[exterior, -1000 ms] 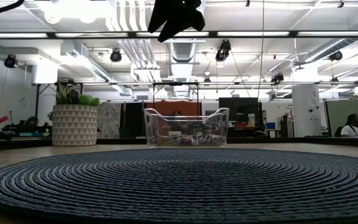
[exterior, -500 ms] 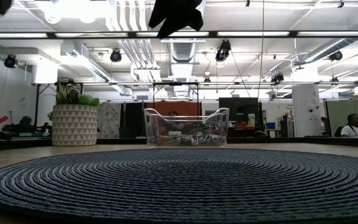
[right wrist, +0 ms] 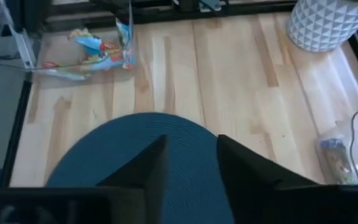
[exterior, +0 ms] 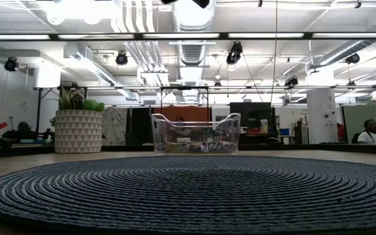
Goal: Pick and place Granola Bars by type
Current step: Return to Home Position
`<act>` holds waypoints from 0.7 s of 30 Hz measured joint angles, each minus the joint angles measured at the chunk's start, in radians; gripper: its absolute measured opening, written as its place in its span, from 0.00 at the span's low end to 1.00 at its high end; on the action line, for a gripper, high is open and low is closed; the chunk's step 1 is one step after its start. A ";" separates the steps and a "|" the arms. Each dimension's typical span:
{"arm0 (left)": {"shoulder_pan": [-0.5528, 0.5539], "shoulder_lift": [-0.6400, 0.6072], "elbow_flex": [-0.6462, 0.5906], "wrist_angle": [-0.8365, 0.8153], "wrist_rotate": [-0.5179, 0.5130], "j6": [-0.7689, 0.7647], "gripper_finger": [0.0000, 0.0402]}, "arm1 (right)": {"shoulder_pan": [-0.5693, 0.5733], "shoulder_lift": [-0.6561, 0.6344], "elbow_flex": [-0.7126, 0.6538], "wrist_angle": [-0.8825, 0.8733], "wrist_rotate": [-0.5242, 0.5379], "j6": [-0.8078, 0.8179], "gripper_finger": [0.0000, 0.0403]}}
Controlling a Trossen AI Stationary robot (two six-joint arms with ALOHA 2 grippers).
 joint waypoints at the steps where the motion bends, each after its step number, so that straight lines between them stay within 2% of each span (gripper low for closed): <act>1: 0.014 0.000 0.000 0.025 -0.005 0.050 0.00 | 0.000 -0.006 0.003 -0.003 -0.001 0.000 0.30; 7: 0.138 0.001 0.000 0.039 -0.006 0.176 0.00 | -0.001 -0.084 -0.011 -0.011 0.020 -0.038 0.05; 15: 0.306 -0.011 -0.001 0.053 0.038 0.339 0.00 | -0.002 -0.222 -0.100 -0.009 0.082 -0.087 0.02; 18: 0.346 -0.019 -0.001 0.068 0.076 0.381 0.00 | -0.004 -0.308 -0.228 0.061 0.112 -0.072 0.02; 21: 0.366 -0.028 -0.001 0.078 0.107 0.425 0.00 | -0.006 -0.418 -0.415 0.220 0.111 -0.056 0.02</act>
